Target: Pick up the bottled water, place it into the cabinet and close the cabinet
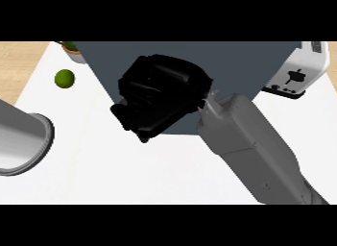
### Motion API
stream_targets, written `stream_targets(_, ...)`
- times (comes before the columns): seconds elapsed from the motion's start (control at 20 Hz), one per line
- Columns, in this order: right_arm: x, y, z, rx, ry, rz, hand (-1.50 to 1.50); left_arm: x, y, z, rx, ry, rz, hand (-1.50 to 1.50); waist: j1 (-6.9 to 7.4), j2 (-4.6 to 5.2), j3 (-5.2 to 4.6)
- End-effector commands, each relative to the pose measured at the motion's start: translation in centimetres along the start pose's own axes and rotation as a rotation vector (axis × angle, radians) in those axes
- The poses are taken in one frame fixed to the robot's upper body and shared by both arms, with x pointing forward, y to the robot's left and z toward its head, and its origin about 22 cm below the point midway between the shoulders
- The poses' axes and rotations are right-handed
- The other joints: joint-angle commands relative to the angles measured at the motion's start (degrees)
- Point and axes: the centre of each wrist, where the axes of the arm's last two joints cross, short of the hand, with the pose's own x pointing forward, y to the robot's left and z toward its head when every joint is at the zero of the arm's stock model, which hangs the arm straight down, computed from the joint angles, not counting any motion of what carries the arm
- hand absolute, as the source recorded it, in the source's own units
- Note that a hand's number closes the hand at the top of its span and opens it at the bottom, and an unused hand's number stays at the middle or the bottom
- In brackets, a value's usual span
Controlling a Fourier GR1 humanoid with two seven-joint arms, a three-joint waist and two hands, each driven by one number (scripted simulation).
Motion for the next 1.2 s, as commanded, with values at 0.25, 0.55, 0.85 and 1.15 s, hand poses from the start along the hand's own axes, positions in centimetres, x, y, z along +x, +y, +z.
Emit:
stream_targets(0.25, 0.2, -5.4, 1.2, -0.12, -0.098, 0.114, 1.5, -0.3, 0.1, 1.0, -0.027, -0.005, 0.013, -1.5, 0.16, 0.29, 0.02)
stream_targets(0.55, 2.5, -4.6, 0.3, -0.162, -0.165, 0.189, 1.5, -0.4, 0.3, 0.3, -0.034, -0.008, 0.025, -1.5, -0.44, 0.19, -0.02)
stream_targets(0.85, 4.7, -4.6, -0.1, -0.235, -0.27, 0.267, -1.5, 0.2, 0.2, 0.0, -0.026, -0.002, 0.026, -1.5, 0.39, 0.42, -0.02)
stream_targets(1.15, 6.3, -4.2, -0.1, -0.304, -0.311, 0.263, -1.5, -0.3, -0.1, -1.1, -0.056, -0.016, 0.026, -1.5, 0.09, 0.45, -0.09)
